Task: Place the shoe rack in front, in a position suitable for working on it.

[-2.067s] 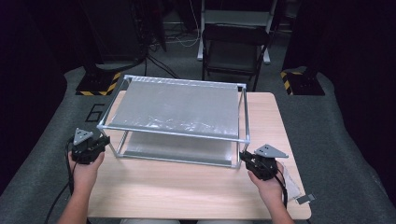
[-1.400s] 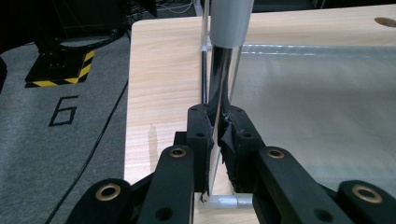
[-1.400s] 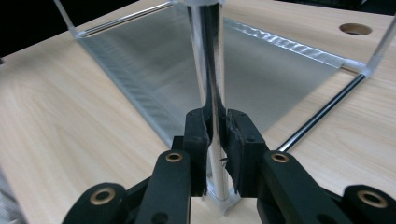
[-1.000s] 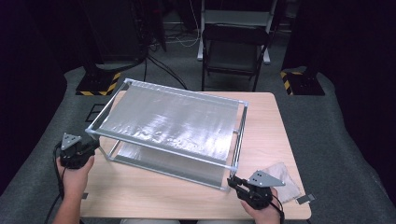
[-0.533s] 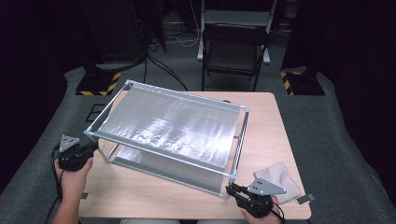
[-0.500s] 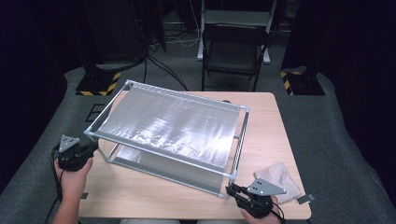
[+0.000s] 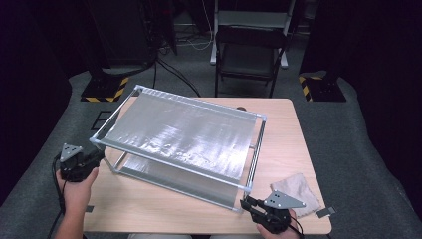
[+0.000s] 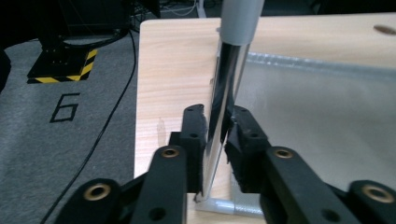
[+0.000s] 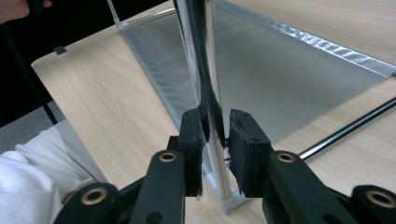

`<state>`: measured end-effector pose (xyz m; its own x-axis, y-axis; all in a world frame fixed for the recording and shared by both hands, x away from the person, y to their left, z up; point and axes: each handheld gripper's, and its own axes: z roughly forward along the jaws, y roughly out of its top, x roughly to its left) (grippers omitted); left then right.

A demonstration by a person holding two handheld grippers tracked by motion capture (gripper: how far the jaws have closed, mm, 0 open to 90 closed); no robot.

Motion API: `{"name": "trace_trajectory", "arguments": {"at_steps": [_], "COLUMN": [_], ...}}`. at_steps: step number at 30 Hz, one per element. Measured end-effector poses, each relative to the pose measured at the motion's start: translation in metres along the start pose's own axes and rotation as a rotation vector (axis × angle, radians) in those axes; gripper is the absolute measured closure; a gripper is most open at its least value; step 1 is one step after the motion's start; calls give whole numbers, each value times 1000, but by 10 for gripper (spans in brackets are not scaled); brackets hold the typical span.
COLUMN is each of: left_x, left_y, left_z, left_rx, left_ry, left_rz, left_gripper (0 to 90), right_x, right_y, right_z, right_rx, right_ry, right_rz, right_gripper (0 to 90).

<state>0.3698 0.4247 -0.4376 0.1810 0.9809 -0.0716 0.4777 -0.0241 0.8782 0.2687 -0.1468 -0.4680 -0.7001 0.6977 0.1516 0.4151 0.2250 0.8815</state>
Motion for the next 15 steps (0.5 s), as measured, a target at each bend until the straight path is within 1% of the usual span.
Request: {"name": "trace_trajectory", "arguments": {"at_steps": [1, 2, 3, 4, 5, 6, 7, 9, 10, 11, 12, 13, 14, 15], "left_x": [-1, -1, -2, -3, -3, -6, -6, -9, -11, -11, -12, -13, -17, -17], "left_y": [1, 1, 4, 6, 6, 10, 10, 15, 19, 19, 21, 23, 28, 28], "left_z": [-1, -1, -5, -7, -7, -13, -13, -19, -24, -24, -27, -31, -40, -40], "left_rx": [3, 3, -6, -11, -11, -18, -18, -13, -3, -3, 0, -1, -11, -11], "left_ry": [-3, -3, -11, -21, -21, -26, -26, -21, -29, -29, -32, -40, -42, -42], "left_rz": [-13, -13, -29, -32, -32, -13, -13, 6, 12, 12, 15, 21, 36, 36], "left_gripper": [717, 690, 655, 640, 627, 611, 602, 602, 577, 570, 566, 566, 555, 543], "right_x": [0, 0, 0, 0, 0, 0, 0, -1, -1, -1, -2, -2, -3, -3], "right_y": [0, 0, -1, -1, -1, -1, -1, 0, -1, -1, -2, -2, -3, -3], "right_z": [0, 0, 0, 0, 0, -1, -1, -1, -2, -2, -3, -3, -4, -4], "right_rx": [-4, -4, -3, -2, -2, -5, -5, -7, -5, -5, -6, -6, -7, -7], "right_ry": [-4, -2, -4, -5, -5, -8, -8, -13, -12, -12, -8, -8, -9, -9], "right_rz": [3, 5, 7, 5, 5, 7, 7, 9, 14, 14, 30, 30, 36, 36], "right_gripper": [743, 743, 743, 742, 742, 729, 729, 715, 695, 695, 670, 670, 657, 657]}}
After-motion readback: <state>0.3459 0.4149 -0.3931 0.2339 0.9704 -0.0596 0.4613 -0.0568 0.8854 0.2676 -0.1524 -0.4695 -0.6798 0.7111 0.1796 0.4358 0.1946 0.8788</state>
